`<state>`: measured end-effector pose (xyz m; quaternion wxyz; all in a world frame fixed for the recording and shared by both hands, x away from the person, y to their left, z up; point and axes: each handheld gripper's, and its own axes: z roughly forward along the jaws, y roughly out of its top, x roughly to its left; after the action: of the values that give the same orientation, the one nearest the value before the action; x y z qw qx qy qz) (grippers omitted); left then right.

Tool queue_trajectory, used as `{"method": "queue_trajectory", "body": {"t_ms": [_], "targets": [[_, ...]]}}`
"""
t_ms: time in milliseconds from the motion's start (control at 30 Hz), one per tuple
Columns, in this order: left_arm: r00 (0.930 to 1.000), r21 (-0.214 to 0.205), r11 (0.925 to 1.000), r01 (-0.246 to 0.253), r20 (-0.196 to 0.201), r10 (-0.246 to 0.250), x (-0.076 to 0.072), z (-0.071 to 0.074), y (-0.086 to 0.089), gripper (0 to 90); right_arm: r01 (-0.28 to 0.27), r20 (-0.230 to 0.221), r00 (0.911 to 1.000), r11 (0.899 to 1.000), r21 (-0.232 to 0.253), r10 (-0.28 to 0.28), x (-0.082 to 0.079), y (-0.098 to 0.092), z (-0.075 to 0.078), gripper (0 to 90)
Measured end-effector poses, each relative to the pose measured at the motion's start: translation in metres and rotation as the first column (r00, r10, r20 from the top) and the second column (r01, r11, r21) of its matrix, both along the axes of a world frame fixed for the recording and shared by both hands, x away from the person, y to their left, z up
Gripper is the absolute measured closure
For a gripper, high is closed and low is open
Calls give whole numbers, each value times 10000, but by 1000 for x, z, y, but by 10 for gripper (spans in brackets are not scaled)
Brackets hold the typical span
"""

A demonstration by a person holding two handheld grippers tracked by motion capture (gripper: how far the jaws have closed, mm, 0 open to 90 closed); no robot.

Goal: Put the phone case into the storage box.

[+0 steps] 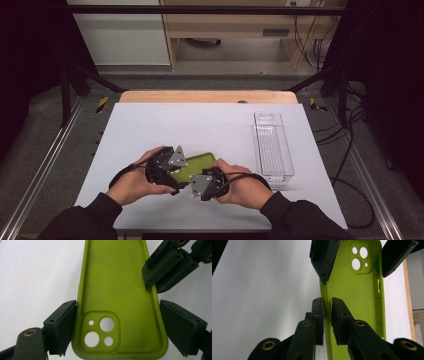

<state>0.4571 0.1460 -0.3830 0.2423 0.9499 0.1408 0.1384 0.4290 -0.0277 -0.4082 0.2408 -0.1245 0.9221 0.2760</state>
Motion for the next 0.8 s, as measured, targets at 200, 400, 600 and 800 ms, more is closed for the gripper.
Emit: {"method": "queue_trajectory", "body": {"t_ms": [200,400,600,800], "targets": [[10000,63,10000,25,48,-26,0,0,0,164,-86,98,9999,9998,-188,88,0,1,-1,824],[10000,78,10000,18,27,-18,-1,-1,0,165,-97,118,9999,9997,-243,100,-1,3,-2,828],[9999,24,10000,75,-67,-75,0,-3,2,165,-167,146,9997,9992,-356,172,-2,5,-4,848],[9997,-66,9999,110,-234,-111,-1,-6,2,160,-199,-97,9998,9989,-431,195,-3,6,-5,863]]}}
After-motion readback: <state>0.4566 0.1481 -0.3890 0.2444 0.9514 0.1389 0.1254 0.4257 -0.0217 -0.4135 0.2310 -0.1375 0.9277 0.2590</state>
